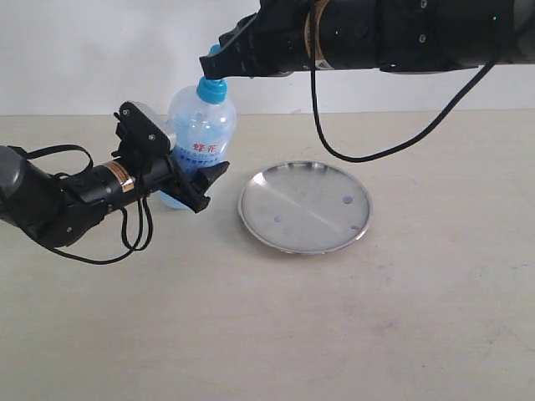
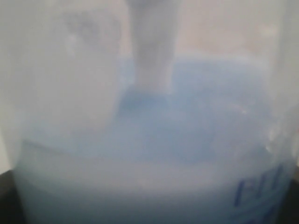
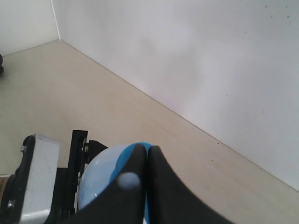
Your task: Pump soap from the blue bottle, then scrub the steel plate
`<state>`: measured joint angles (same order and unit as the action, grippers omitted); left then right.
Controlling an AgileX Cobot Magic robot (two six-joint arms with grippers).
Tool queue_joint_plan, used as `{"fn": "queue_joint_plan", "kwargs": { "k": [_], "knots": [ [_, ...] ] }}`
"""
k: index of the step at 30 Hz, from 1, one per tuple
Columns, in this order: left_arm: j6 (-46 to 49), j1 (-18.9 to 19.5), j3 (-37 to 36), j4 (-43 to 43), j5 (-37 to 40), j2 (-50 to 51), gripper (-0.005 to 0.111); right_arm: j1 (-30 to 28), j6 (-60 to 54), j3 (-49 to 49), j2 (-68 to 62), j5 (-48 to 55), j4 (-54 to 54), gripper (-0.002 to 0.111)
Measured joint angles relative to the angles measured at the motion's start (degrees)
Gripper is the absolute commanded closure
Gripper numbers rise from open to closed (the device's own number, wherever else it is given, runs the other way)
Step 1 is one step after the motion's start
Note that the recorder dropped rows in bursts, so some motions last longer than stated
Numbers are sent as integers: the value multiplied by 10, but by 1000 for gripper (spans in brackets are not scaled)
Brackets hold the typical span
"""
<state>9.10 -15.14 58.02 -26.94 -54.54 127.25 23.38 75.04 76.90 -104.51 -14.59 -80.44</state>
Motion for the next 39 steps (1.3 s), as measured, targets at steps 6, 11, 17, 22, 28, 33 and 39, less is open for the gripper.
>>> {"fn": "queue_joint_plan", "kwargs": {
  "k": [6,11,17,22,28,33,39],
  "knots": [
    [0,1,0,0,-2,0,103,0,14,1,-4,-1,0,108],
    [0,2,0,0,-2,0,103,0,19,1,-10,-1,2,108],
    [1,3,0,0,-2,0,103,0,29,5,-17,-1,3,108],
    [2,3,0,1,-2,0,103,0,6,6,-10,0,4,108],
    [-75,1,0,20,-15,5,103,5,-79,-14,24,10,-19,109],
    [-143,-3,-2,89,-26,12,103,6,-125,-17,119,29,-25,109],
    [-161,-3,-3,93,-28,14,103,6,-154,-17,235,50,-27,109]
  ]
}}
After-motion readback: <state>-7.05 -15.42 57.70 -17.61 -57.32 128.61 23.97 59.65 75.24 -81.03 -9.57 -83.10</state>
